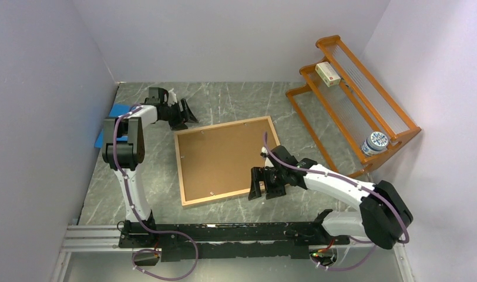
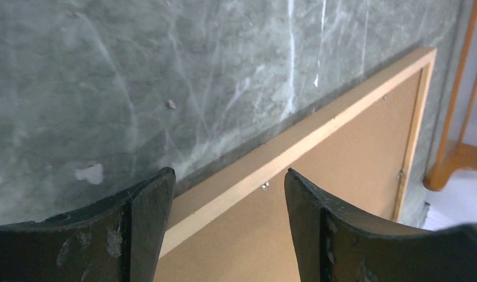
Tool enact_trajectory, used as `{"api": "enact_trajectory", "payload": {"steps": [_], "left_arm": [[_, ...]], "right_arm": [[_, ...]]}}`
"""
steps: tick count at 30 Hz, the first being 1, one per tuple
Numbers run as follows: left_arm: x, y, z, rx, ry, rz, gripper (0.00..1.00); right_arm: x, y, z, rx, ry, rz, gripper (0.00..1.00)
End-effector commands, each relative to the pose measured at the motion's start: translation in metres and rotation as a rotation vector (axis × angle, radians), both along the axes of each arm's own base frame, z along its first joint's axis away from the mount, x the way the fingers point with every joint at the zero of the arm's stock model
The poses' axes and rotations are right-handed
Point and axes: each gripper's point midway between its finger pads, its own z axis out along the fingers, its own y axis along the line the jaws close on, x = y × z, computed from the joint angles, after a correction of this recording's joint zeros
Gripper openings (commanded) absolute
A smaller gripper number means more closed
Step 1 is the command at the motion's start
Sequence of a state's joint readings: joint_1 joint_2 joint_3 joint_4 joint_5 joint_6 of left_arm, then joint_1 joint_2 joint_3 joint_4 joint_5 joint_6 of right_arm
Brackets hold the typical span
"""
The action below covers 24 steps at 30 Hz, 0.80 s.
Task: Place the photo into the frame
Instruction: Adjust the photo frame at the center of the board.
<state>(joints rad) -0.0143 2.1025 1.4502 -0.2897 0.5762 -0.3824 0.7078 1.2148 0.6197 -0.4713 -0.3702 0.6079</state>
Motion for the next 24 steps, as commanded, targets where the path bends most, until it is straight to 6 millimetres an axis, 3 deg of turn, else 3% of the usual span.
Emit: {"api": "enact_trajectory", "payload": {"steps": [1,11,16,24], "left_arm": [[-0.017,-0.010,0.004,-0.061,0.017,-0.052,0.75],[-0.051,-0.008,-0.005,-0.082,0.100,0.003,0.75],[-0.069,-0.012,-0.013,-0.157,0.123,0.084,0.76],[-0.116,0.000,-0.021,-0.095,0.167,0.172,0.75]], "right_arm": [[0.013,0.002,-0.015,-0.043,0.005,-0.071,0.85],[0.060,-0.005,-0.029,-0.140,-0.082,-0.291,0.85],[0.099,-0.006,-0.022,-0.073,-0.141,-0.380,0.84],[0.165,-0.014,-0.005,-0.014,-0.191,-0.403,0.83]]}}
